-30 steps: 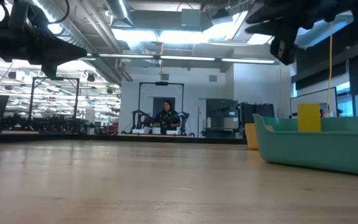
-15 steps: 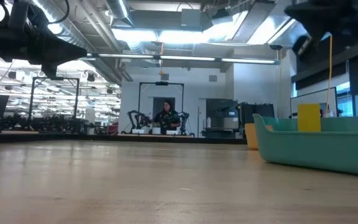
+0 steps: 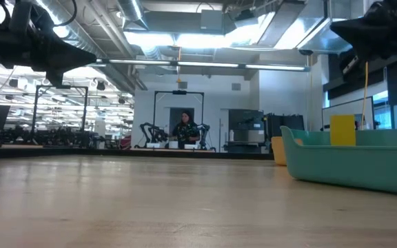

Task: Sort & place blocks by color
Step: Return to Home Position

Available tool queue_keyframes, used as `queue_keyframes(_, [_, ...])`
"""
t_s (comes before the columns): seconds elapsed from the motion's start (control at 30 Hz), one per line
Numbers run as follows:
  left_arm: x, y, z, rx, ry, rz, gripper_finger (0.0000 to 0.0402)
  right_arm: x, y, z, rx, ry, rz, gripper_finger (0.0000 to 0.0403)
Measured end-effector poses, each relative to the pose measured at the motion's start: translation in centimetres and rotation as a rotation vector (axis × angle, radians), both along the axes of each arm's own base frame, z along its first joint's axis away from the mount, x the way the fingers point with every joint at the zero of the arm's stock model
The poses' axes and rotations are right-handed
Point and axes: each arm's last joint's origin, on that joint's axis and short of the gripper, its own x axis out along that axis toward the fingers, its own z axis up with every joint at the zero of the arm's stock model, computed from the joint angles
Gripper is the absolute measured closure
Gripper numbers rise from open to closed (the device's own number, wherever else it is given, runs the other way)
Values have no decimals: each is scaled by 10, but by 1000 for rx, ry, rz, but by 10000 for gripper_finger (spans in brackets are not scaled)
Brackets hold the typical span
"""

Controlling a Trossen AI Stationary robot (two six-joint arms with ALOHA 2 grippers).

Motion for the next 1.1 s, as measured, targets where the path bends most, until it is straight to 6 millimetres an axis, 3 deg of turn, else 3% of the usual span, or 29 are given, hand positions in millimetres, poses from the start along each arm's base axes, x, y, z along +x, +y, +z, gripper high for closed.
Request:
queue_keyframes(0.17, [0,0,0,0,0,0,401,-3,0,-15,-22,1,-11,403])
queue_keyframes(0.83, [0,0,0,0,0,0,401,-7,-8,-27,-261,98,-28,403])
queue_keyframes(1.1, [0,0,0,0,0,0,401,-7,-8,-27,-267,95,-18,403])
